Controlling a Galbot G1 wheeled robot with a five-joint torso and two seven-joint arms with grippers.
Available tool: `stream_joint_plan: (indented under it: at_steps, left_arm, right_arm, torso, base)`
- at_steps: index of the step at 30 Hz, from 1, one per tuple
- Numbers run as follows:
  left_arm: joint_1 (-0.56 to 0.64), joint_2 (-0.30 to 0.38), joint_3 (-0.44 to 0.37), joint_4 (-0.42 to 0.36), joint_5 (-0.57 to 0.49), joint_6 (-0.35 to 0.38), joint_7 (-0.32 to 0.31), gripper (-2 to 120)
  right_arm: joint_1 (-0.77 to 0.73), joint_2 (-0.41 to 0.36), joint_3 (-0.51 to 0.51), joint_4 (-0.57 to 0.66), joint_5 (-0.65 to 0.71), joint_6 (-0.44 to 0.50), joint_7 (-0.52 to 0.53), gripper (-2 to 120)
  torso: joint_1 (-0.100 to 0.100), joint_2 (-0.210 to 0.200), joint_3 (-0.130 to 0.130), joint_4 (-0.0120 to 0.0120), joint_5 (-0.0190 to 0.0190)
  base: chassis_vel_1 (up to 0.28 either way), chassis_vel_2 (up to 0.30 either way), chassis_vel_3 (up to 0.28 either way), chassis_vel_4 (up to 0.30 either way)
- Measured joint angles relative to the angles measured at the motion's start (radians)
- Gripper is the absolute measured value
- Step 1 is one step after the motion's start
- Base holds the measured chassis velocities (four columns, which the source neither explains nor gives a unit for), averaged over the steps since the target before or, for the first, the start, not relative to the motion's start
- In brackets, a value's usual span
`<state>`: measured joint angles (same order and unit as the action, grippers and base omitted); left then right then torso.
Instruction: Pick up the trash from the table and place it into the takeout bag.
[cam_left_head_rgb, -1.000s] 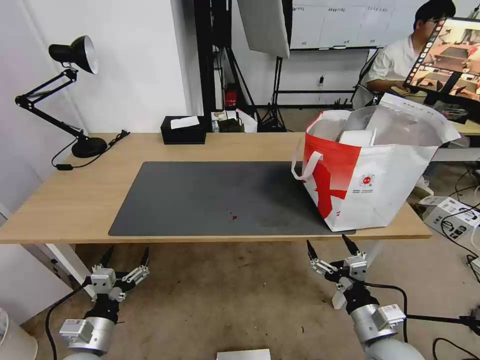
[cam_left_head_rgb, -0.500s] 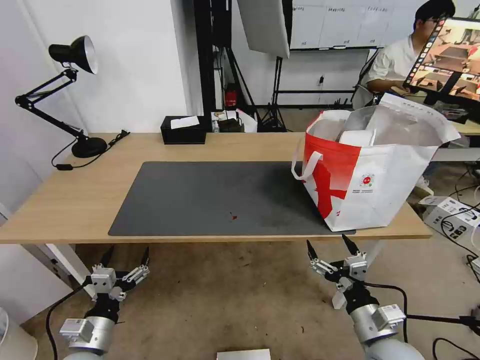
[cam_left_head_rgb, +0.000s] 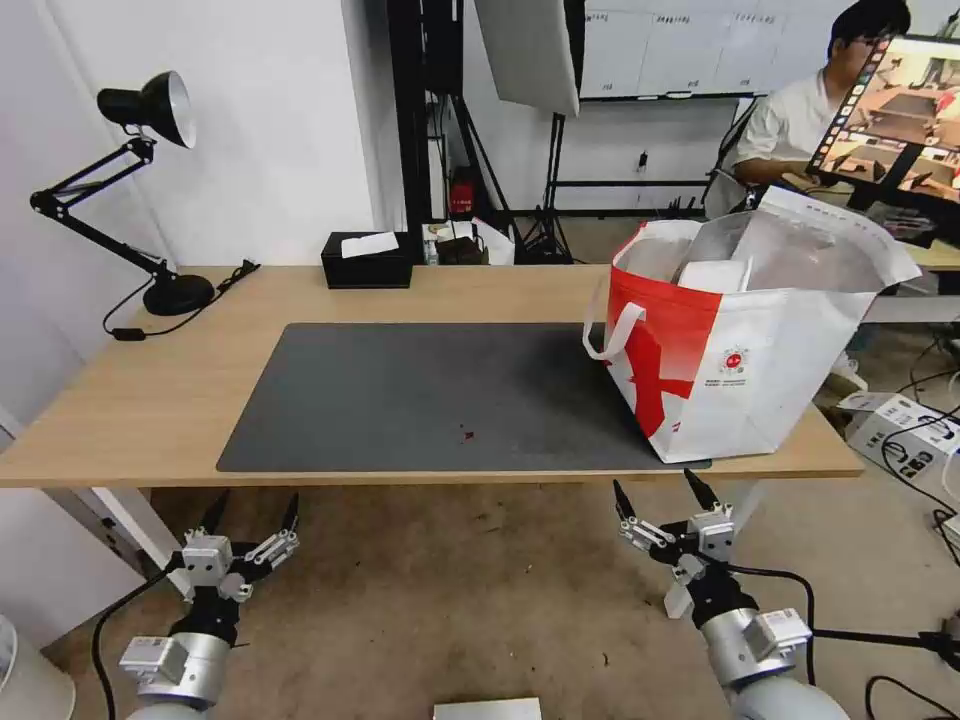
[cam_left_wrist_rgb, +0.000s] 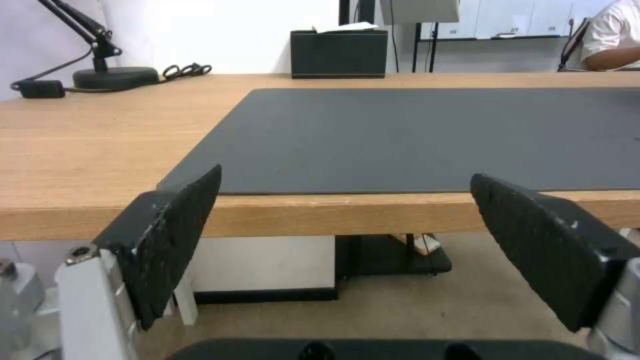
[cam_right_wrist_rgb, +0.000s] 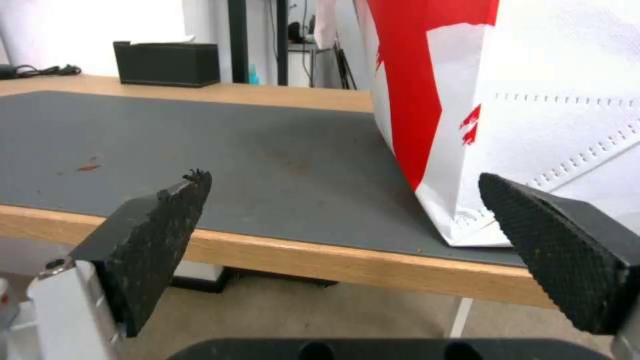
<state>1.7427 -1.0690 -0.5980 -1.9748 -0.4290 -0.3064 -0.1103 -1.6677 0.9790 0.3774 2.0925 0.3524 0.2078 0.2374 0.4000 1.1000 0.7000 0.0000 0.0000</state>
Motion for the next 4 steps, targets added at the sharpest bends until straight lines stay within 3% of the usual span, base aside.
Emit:
stream_joint_plan:
  at_steps: [4]
  left_arm:
    - [0.0,0.0,0.0,0.0,0.0,0.0,0.0,100]
  right_arm:
    - [0.0,0.0,0.0,0.0,0.0,0.0,0.0,100]
  torso:
    - [0.0,0.0,0.0,0.0,0.0]
  base:
    - [0.0,0.0,0.0,0.0]
